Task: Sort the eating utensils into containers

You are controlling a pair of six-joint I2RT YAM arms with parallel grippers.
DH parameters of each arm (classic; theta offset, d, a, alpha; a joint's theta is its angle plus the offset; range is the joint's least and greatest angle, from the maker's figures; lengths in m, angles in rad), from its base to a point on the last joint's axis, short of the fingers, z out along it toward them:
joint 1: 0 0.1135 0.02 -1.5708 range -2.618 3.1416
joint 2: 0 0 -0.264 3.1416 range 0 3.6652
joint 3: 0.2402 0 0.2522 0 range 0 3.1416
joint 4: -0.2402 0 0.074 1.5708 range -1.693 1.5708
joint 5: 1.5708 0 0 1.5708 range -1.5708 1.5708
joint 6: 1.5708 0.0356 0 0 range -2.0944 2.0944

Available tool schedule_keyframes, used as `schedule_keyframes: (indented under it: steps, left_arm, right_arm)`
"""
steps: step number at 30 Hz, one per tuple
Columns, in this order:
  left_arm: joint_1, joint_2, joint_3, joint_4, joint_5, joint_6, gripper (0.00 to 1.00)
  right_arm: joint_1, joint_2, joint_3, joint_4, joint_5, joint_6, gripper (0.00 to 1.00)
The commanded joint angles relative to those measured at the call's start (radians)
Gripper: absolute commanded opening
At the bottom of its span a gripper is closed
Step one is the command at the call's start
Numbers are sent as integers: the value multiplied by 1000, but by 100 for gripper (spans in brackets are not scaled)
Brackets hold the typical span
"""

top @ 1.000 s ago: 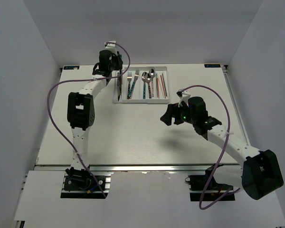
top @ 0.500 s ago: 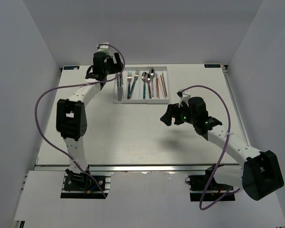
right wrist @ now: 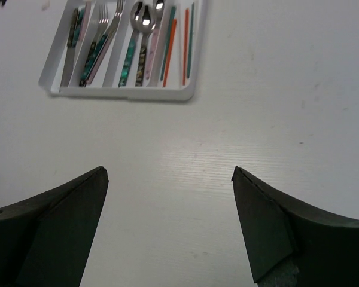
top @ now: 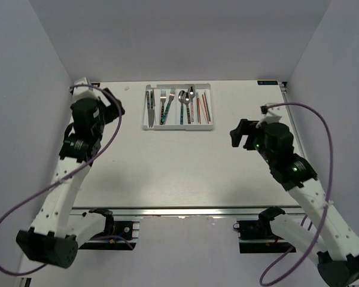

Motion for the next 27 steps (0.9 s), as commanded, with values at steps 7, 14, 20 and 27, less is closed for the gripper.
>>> schedule_keyframes:
  steps: [7, 14, 20, 27]
  left_arm:
    - [-1, -404, -293, -168, -230, 108, 98]
    - [-1, -527, -411, -132, -213, 79, 98]
    - [-3, -523, -403, -162, -277, 60, 98]
    - [-1, -529, -409, -149, -257, 63, 98]
  right_arm:
    - [-4, -258, 49, -193, 133, -35, 89]
    - [-4, -312, -54, -153, 145, -51, 89]
    - [-4, -319, -91, -113, 160, -58, 89]
    - [-4, -296, -103, -113, 169, -46, 89]
